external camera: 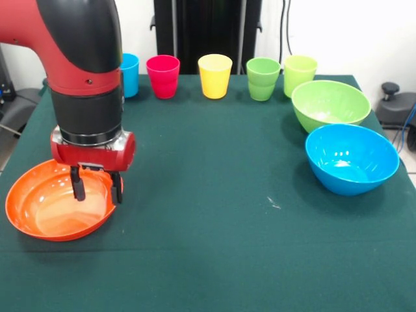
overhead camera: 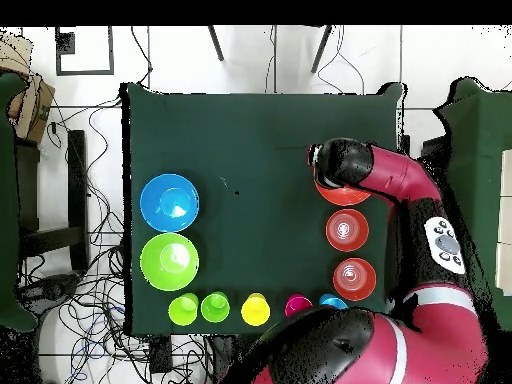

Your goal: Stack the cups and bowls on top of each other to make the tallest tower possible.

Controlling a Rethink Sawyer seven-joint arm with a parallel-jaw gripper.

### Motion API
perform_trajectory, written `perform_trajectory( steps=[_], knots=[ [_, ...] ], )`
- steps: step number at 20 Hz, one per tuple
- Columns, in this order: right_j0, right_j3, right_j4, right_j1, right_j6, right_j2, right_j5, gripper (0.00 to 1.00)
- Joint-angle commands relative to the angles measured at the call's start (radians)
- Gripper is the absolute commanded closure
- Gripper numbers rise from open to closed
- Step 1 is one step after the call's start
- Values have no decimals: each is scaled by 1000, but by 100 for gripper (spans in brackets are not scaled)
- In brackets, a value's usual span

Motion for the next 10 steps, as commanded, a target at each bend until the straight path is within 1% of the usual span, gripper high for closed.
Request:
perform_trajectory(
  steps=[1, 6, 10],
  knots=[
    [44, 2, -86, 44, -56, 79, -55, 0],
    [51, 46, -76, -12, -56, 70, -29, 0],
    [50, 61, -68, -39, -63, 71, -4, 0]
  ],
)
